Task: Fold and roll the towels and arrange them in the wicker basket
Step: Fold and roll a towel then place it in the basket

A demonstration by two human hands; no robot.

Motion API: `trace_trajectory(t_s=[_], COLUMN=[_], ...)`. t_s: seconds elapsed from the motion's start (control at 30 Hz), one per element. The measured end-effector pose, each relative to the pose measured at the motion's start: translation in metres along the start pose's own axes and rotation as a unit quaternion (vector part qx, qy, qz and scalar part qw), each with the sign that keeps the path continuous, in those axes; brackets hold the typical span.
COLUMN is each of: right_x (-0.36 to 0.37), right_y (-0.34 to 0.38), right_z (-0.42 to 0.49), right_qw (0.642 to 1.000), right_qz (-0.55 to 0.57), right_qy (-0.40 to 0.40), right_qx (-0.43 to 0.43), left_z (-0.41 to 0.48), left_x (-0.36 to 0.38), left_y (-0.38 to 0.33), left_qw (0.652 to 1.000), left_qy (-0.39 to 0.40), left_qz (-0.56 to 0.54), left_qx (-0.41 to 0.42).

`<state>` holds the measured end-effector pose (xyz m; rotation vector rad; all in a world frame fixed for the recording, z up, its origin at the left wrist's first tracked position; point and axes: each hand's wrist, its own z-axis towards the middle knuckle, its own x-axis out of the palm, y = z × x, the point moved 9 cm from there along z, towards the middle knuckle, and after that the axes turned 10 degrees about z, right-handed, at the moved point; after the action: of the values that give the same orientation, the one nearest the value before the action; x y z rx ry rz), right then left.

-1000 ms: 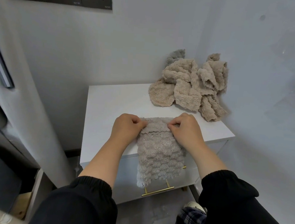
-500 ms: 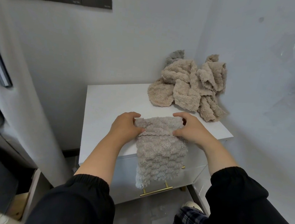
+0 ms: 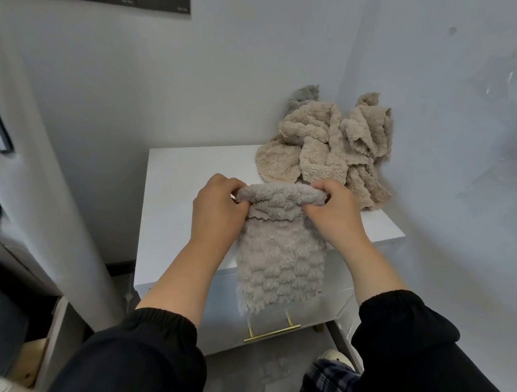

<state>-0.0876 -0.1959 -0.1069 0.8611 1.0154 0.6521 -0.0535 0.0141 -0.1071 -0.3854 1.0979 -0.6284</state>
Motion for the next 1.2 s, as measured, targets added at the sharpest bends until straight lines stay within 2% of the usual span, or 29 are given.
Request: trace_trajectory(t_s=[0.13,0.3,0.57,0.73,0.83,0.93,1.03,1.2], right_x=[0.001,0.008,0.004,0.002,0.007,0.009,0.011,0.012], right_y=[0.004,0.002,0.002,0.002,-0.003,-0.013,-0.023,-0.030], right_z=[-0.003,-0.005,-0.011,-0.016,-0.021,-0.020,-0.020,-0.019], right_qw=[0.995,0.980,0.972,0.976,0.971,0.971,0.972,0.971], right_qz=[-0.067,-0.177,-0.168,-0.144,-0.158,-0.160,-0.135,-0.078], right_qy=[-0.026,0.038,0.155,0.158,0.176,0.179,0.187,0.205], right_qx=[-0.065,-0.089,-0.054,-0.044,-0.023,0.014,0.055,0.100], left_z=[-0.004,-0.010,-0.017,-0.021,-0.023,-0.024,-0.025,-0.023], left_x=[0.002,0.013,0.009,0.013,0.021,0.027,0.033,0.036], left_y=[-0.006,-0.009,-0.012,-0.013,-0.008,0.000,0.010,0.011], left_qw=[0.999,0.991,0.980,0.980,0.977,0.977,0.970,0.958], left_qy=[0.002,0.073,0.153,0.150,0.169,0.195,0.242,0.284], left_qz=[0.014,0.078,0.030,0.044,0.063,0.057,0.036,0.024], left_qx=[0.029,0.085,0.124,0.127,0.111,0.061,0.005,-0.021])
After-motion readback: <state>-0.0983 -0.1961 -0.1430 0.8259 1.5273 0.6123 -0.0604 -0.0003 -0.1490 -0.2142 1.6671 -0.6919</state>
